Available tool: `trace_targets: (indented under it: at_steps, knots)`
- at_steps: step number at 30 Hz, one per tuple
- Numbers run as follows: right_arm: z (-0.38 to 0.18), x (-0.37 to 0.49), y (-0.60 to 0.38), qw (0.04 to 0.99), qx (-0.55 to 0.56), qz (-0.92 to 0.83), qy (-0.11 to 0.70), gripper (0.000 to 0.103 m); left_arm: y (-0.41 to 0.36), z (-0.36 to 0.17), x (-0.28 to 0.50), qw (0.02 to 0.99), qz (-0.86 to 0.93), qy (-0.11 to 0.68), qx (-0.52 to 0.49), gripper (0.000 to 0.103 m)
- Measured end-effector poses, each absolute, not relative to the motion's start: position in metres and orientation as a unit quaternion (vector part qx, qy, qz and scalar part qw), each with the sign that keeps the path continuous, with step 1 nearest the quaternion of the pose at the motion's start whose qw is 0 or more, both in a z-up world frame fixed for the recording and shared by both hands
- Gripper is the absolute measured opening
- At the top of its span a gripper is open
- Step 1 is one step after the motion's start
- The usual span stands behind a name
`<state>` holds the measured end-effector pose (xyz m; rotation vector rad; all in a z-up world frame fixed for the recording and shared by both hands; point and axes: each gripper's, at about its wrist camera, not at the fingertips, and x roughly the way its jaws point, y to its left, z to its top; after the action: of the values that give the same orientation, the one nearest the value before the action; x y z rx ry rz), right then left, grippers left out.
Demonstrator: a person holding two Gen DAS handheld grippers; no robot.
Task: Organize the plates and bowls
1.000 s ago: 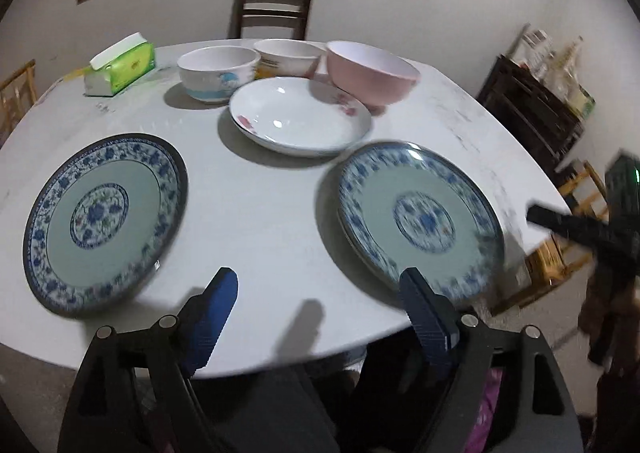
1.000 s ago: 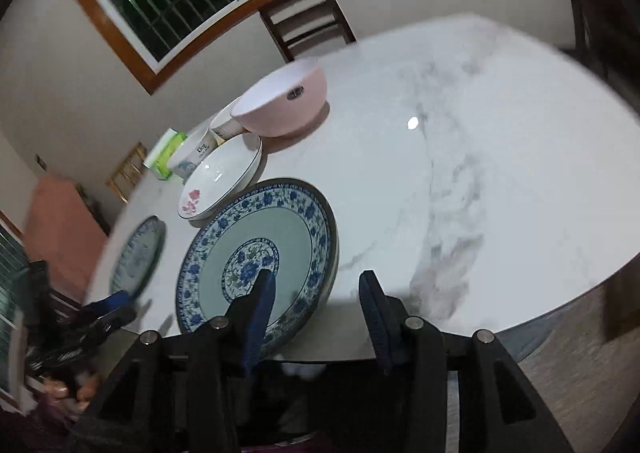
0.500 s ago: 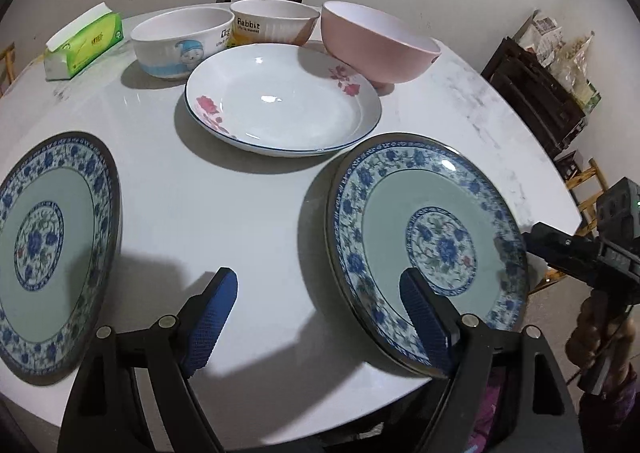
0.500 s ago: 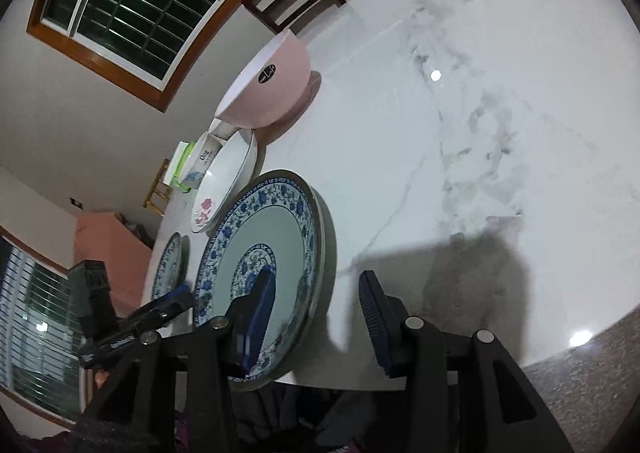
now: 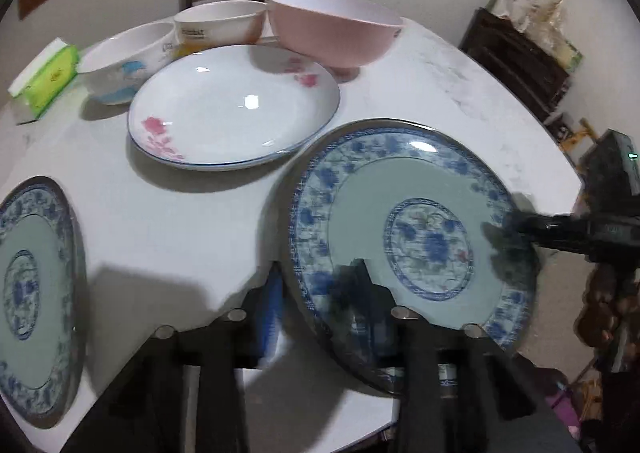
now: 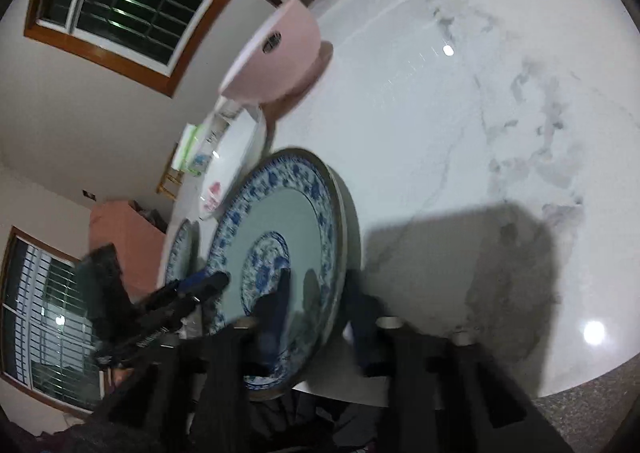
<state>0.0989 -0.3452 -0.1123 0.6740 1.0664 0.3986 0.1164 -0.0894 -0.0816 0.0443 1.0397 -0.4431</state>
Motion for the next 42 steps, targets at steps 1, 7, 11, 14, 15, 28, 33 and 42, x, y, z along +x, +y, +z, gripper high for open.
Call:
trace_targets:
  at_steps: [1, 7, 11, 14, 15, 28, 33, 42]
  knots:
    - [-0.113, 0.099, -0.345, 0.790, 0.312, 0.184, 0.494, 0.010, -0.090, -0.081, 0.117, 0.845, -0.205, 0.493, 0.020, 0.028]
    - [-0.114, 0.096, -0.343, 0.789, 0.311, 0.188, 0.495, 0.010, -0.078, -0.079, 0.117, 0.842, -0.202, 0.500, -0.012, 0.022]
    - [-0.109, 0.092, -0.340, 0.790, 0.320, 0.190, 0.488, 0.010, -0.075, -0.070, 0.108, 0.848, -0.197, 0.491, -0.015, 0.022]
    - [-0.103, 0.088, -0.336, 0.789, 0.322, 0.197, 0.484, 0.010, -0.071, -0.060, 0.101, 0.855, -0.190, 0.483, -0.018, 0.022]
    - [-0.100, 0.087, -0.334, 0.789, 0.322, 0.200, 0.484, 0.010, -0.070, -0.058, 0.100, 0.856, -0.187, 0.481, -0.020, 0.022]
    - [-0.079, 0.118, -0.253, 0.769, 0.292, 0.266, 0.502, 0.010, 0.006, -0.028, 0.081, 0.876, -0.105, 0.466, -0.058, 0.021]
    - [-0.075, 0.140, -0.207, 0.758, 0.271, 0.293, 0.515, 0.010, 0.051, -0.027, 0.076, 0.880, -0.071, 0.463, -0.081, 0.021]
    - [-0.082, 0.160, -0.148, 0.740, 0.246, 0.316, 0.540, 0.010, 0.110, -0.034, 0.079, 0.880, -0.019, 0.461, -0.111, 0.022]
